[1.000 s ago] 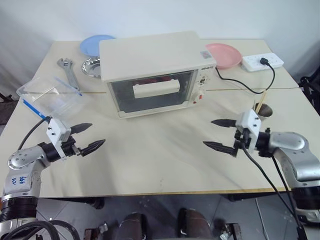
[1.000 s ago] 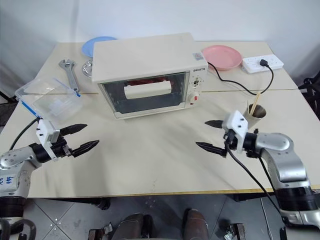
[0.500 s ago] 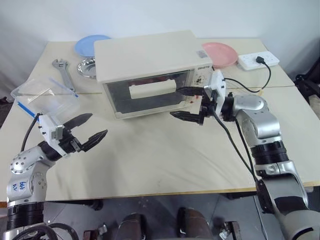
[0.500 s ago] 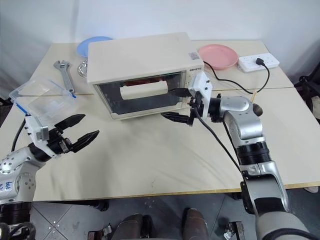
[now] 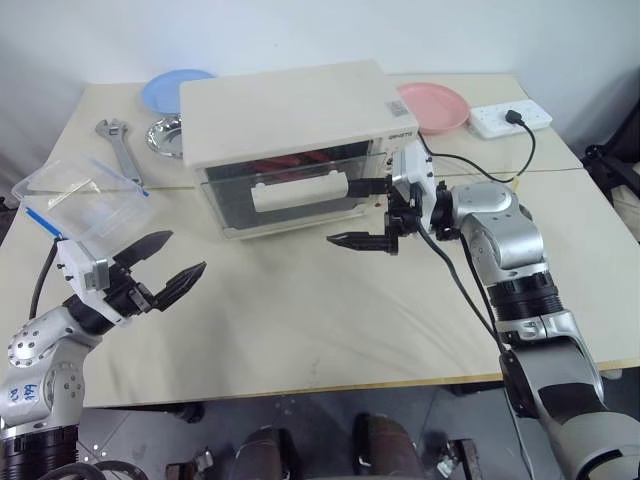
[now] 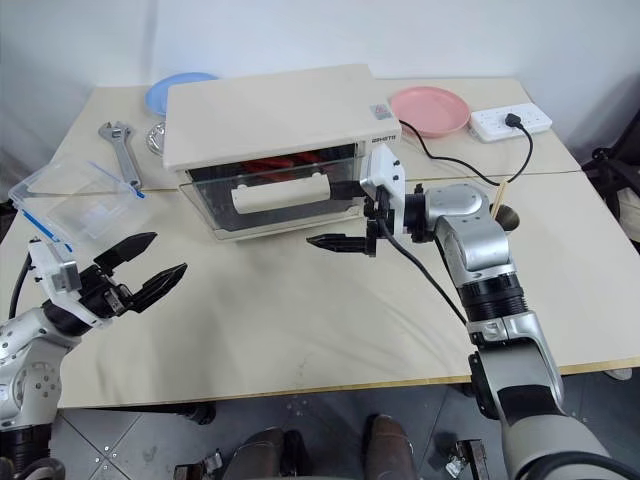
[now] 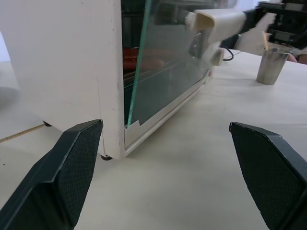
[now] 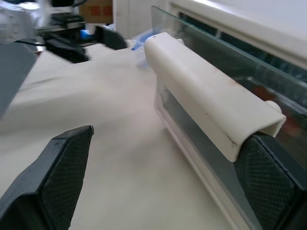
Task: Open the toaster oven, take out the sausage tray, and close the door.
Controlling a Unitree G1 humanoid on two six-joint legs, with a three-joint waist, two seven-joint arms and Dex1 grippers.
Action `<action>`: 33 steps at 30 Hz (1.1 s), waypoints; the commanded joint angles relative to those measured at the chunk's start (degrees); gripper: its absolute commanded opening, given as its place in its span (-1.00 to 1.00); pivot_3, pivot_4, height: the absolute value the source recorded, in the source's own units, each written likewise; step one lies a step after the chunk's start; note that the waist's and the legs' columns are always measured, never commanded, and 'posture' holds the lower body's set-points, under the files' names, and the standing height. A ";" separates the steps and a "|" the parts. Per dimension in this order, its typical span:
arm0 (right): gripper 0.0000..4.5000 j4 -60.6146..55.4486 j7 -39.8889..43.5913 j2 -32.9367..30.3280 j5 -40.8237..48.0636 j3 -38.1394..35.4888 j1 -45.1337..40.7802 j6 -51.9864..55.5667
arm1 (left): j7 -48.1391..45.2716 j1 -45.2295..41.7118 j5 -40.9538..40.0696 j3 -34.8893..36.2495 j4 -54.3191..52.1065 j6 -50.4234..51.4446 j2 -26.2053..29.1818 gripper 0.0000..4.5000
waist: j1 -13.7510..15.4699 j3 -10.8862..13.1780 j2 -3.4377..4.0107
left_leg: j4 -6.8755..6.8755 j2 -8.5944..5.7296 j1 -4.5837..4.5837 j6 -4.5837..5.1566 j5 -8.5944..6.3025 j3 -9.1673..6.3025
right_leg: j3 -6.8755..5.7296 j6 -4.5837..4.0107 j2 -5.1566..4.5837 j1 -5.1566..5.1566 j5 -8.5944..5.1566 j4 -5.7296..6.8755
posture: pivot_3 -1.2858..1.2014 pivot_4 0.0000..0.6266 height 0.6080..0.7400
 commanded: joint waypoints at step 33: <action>1.00 -22.29 -6.29 -13.15 -1.04 0.21 18.89 7.79 | -20.21 -33.87 8.17 -17.27 27.56 4.15 3.14 -0.99 | 0.91 0.03 -0.07 | 0.19 0.01 -0.12 -0.01 -0.08 0.57 | -0.03 -0.07 0.08 -0.06 -0.02 -0.04 | 0.03 -0.52 1.00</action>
